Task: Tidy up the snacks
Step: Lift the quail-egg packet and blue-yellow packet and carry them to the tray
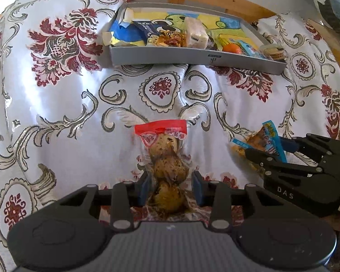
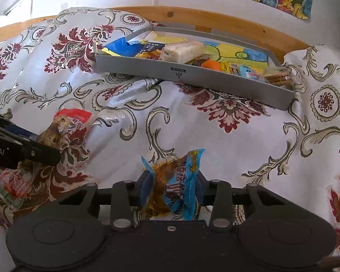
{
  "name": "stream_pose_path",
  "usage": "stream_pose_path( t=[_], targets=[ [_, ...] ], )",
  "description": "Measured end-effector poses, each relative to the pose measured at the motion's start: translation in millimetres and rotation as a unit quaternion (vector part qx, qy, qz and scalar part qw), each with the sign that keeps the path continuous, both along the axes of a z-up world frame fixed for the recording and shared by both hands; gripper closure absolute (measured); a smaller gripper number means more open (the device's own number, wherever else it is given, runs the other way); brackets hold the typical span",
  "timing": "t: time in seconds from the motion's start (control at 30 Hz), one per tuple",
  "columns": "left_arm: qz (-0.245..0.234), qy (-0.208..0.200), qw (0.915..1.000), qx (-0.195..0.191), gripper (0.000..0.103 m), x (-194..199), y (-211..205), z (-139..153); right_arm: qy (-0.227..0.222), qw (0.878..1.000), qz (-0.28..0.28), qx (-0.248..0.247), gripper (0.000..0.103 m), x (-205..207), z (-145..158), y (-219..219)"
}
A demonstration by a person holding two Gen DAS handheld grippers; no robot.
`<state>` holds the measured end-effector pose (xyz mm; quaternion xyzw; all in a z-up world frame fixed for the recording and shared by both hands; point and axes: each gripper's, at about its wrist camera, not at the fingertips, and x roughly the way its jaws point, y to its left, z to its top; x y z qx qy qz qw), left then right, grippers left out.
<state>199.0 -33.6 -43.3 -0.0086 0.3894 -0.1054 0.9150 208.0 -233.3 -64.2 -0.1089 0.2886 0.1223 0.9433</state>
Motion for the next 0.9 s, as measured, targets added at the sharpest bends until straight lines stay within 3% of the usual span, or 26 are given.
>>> stream_pose_path(
  t=[0.3, 0.6, 0.7, 0.9],
  targets=[
    [0.002, -0.012, 0.9999, 0.003, 0.062, -6, 0, 7, -0.015, 1.000, 0.015, 0.003, 0.082, -6, 7, 4],
    [0.001, -0.017, 0.9998, 0.006, 0.062, -9, -1, 9, 0.010, 0.998, 0.040, 0.053, 0.081, -6, 11, -2],
    [0.001, -0.018, 0.9998, 0.007, 0.062, -9, -1, 9, 0.023, 0.997, 0.054, 0.056, 0.072, -5, 8, -1],
    [-0.003, -0.020, 0.9997, 0.010, 0.062, -9, -2, 10, 0.040, 0.996, 0.075, 0.035, 0.076, -4, 4, 5]
  ],
)
